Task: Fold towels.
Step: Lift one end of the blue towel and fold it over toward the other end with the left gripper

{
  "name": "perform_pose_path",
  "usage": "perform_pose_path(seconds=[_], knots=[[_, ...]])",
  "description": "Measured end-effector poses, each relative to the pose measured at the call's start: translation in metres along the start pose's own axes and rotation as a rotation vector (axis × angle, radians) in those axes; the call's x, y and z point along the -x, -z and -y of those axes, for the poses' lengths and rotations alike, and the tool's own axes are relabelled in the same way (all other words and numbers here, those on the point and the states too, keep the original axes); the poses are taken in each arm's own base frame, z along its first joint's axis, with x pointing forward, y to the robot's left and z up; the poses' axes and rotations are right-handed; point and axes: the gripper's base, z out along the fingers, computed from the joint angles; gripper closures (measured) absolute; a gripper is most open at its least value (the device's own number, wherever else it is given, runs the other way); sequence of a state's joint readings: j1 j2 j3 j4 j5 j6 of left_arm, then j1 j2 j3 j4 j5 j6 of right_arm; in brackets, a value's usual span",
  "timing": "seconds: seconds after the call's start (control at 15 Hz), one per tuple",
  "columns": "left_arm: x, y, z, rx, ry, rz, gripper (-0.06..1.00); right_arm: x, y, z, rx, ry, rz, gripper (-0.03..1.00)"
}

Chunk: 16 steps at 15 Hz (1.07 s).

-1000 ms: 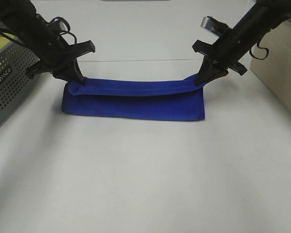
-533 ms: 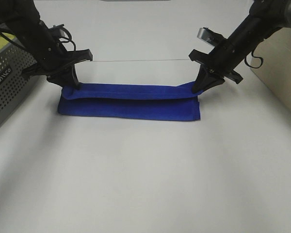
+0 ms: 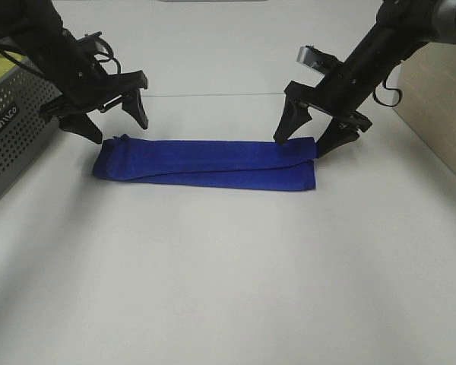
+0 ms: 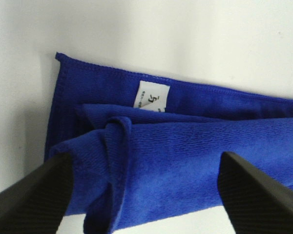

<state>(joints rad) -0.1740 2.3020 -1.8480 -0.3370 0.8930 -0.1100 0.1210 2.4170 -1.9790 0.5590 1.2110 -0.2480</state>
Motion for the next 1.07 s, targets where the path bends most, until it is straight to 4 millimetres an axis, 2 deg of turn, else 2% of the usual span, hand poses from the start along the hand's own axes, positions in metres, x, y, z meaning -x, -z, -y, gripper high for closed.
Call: perform_pose_path(seconds=[0.33,0.53,0.93,1.0,1.07], knots=[[-0.004,0.001,-0.011,0.119,-0.054,-0.052,0.17,-0.001,0.035,-0.014,-0.073,0.059,0.057,0.12],[-0.002,-0.004,-0.013,0.126,-0.061,-0.026,0.17,-0.001,0.038,-0.014,-0.081,0.053,0.061,0.12],[-0.007,-0.039,-0.022,0.110,-0.060,-0.064,0.18,-0.001,0.038,-0.012,-0.105,0.059,0.056,0.12],[-0.008,-0.043,-0.023,0.111,-0.067,-0.069,0.21,-0.001,0.038,-0.012,-0.105,0.059,0.056,0.12],[-0.008,-0.045,-0.024,0.110,-0.079,-0.069,0.32,-0.001,0.038,-0.012,-0.105,0.059,0.056,0.12]])
